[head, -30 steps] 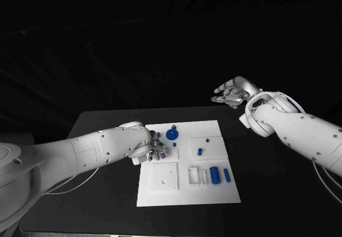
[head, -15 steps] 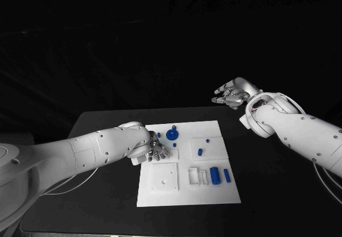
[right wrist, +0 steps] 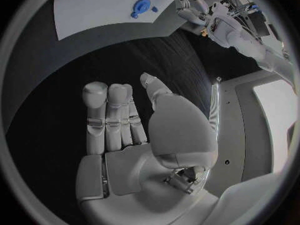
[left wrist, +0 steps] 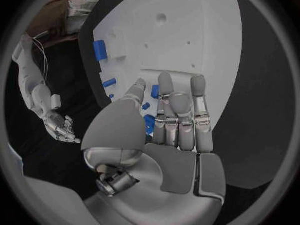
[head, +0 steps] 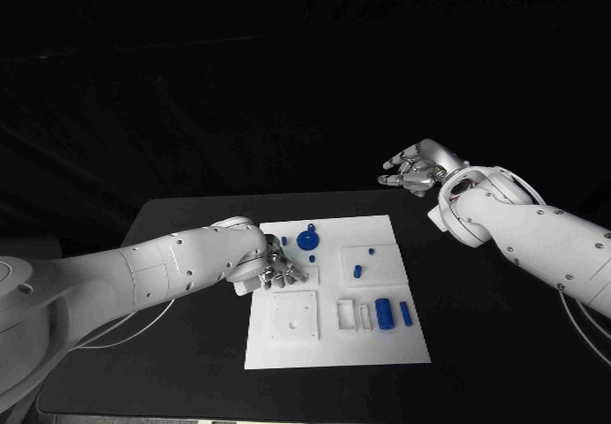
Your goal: Assemble the parts on the task board
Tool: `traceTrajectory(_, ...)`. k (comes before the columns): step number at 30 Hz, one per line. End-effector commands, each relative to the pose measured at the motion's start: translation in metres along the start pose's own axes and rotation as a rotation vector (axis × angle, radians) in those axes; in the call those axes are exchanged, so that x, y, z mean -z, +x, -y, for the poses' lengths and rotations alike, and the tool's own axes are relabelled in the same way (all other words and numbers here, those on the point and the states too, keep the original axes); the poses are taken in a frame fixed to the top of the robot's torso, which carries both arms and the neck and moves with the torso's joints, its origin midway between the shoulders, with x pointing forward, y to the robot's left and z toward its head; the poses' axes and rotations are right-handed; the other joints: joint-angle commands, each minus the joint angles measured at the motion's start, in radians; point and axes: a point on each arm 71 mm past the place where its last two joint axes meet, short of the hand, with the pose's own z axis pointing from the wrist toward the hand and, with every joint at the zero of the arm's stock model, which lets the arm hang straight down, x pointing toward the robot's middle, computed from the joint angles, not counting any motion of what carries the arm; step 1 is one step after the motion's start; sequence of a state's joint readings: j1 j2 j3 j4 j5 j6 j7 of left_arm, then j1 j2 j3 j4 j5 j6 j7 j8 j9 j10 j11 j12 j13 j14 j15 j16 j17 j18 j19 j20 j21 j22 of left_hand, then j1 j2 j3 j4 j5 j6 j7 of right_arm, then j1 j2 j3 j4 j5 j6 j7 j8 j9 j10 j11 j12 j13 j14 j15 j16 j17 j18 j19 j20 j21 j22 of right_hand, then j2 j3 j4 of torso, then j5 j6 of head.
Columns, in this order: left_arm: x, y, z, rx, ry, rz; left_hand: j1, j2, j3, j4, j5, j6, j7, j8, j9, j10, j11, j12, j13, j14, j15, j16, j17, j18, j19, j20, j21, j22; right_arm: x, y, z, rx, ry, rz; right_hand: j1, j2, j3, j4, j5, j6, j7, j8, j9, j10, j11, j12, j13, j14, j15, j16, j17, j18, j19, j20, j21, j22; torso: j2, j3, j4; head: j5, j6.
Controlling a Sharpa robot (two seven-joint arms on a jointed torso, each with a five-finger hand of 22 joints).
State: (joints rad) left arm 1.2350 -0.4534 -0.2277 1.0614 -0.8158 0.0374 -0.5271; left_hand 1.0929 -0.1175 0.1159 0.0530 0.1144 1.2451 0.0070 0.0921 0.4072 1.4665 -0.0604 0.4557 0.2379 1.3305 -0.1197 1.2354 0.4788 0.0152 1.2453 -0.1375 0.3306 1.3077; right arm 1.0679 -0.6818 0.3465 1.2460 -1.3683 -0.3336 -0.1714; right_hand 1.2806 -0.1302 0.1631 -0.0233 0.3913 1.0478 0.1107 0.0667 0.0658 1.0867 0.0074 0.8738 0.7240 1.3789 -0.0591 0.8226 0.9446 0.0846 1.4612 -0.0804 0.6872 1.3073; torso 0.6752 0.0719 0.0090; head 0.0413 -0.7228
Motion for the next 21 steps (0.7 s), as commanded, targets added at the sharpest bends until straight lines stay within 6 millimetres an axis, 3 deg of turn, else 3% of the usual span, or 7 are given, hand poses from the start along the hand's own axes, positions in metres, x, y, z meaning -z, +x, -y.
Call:
traceTrajectory(1, 0.001, 0.001, 0.0, 0.006, 0.005, -0.016, -0.001, -0.019, -0.003, 0.012, -0.058, 0.004, 0.006, 0.009, 0.007, 0.038, 0.007, 0.004, 0.002, -0.009, 0.001, 0.007, -0.001, -0.015, 0.002, 0.004, -0.006, 0.017, 0.0, 0.001, 0.0, 0.006, -0.004, -0.01, -0.007, -0.002, -0.001, 0.003, 0.005, -0.004, 0.0, -0.005, -0.001, -0.002, -0.001, 0.004, -0.001, -0.003, -0.003, 0.005, -0.002, 0.009, 0.007, 0.0, -0.006, 0.081, 0.0, -0.0001, 0.0, 0.001, -0.001)
traceTrajectory(7, 0.003, 0.0, -0.003, 0.01, 0.002, -0.015, -0.005, -0.043, -0.02, 0.039, -0.066, -0.002, 0.005, 0.015, 0.017, 0.039, 0.007, 0.001, 0.001, -0.01, 0.0, 0.007, -0.001, -0.015, 0.003, 0.002, -0.007, 0.017, 0.001, 0.001, 0.001, 0.006, -0.003, -0.01, -0.005, -0.002, -0.004, 0.005, 0.006, -0.006, 0.0, -0.005, -0.001, -0.002, -0.001, 0.003, -0.002, -0.003, -0.002, 0.005, -0.002, 0.009, 0.007, 0.0, -0.006, 0.081, 0.0, -0.0006, 0.0002, 0.0, -0.002)
traceTrajectory(21, 0.017, -0.011, -0.006, 0.043, 0.026, -0.008, -0.004, -0.046, -0.035, 0.068, -0.065, -0.004, 0.006, 0.012, 0.016, 0.038, 0.008, -0.004, -0.002, -0.011, 0.001, 0.003, 0.0, -0.015, 0.001, 0.003, -0.01, 0.017, 0.002, -0.001, 0.004, 0.008, 0.003, -0.007, -0.005, -0.003, -0.007, 0.008, 0.007, -0.011, 0.001, -0.005, -0.001, -0.002, -0.001, 0.003, -0.002, -0.003, -0.002, 0.005, -0.002, 0.01, 0.008, 0.0, -0.008, 0.081, 0.0, -0.0006, -0.0002, -0.003, -0.002)
